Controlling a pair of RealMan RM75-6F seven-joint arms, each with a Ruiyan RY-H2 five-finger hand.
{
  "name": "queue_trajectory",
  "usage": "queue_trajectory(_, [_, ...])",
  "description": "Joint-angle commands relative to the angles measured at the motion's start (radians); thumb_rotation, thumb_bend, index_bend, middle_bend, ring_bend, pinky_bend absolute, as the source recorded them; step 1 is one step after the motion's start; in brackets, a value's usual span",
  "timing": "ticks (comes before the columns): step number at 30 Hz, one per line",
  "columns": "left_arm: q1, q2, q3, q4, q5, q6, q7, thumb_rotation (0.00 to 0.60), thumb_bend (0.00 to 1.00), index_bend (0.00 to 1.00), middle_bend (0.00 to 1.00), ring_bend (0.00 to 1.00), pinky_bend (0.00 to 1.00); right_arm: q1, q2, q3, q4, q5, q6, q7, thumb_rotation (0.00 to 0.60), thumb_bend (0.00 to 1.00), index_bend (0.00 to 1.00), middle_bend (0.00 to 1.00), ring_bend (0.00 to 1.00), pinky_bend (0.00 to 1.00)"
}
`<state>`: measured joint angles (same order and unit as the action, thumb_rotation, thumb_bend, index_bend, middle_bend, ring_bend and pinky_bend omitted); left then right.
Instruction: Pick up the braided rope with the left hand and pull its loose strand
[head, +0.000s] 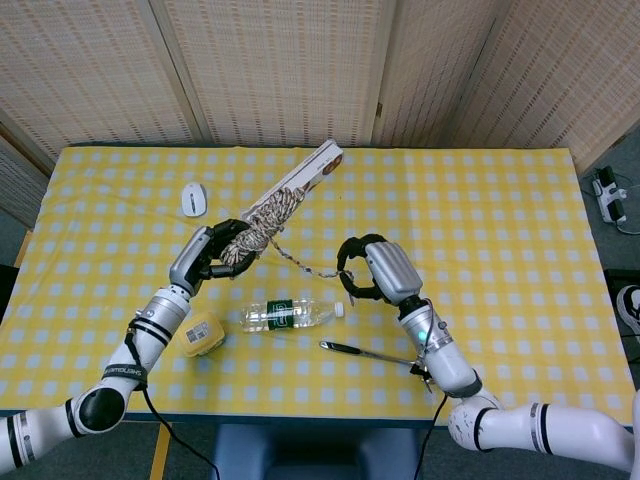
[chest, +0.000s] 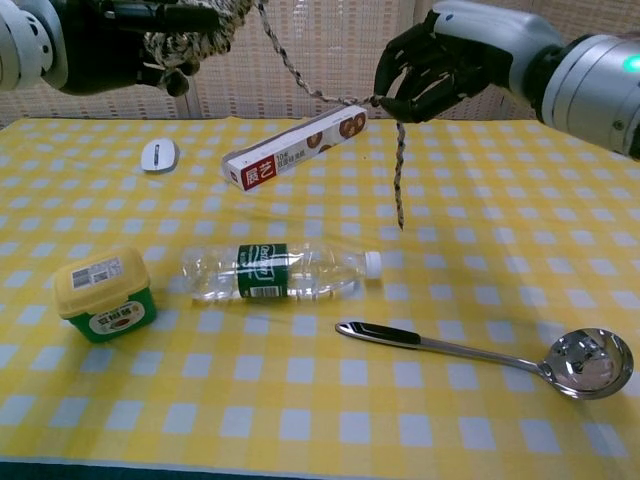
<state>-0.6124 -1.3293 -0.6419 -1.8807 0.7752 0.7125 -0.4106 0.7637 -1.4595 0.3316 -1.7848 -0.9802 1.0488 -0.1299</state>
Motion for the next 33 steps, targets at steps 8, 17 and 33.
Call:
queue_trajectory(8, [0.041,0.033,0.001,-0.045,0.278,-0.124,-0.201,0.6,0.73,0.72,0.7,0.68,0.73,0.113,-0.041,0.098,0.069,0.201,-0.12,0.016,0.6,0.48,0.74,0.44,0.41,0.25])
queue_trajectory(17, [0.016,0.047,0.062,0.005,0.501,-0.152,-0.272,0.6,0.73,0.72,0.7,0.68,0.73,0.152,-0.01,0.143,0.067,0.266,-0.166,0.053,0.6,0.48,0.75,0.45,0.42,0.26])
queue_trajectory(33, [-0.094,0.027,0.223,0.106,0.524,-0.025,0.094,0.6,0.73,0.73,0.7,0.69,0.73,0.182,0.087,0.146,-0.051,0.302,-0.155,0.038,0.6,0.48,0.75,0.47,0.44,0.38])
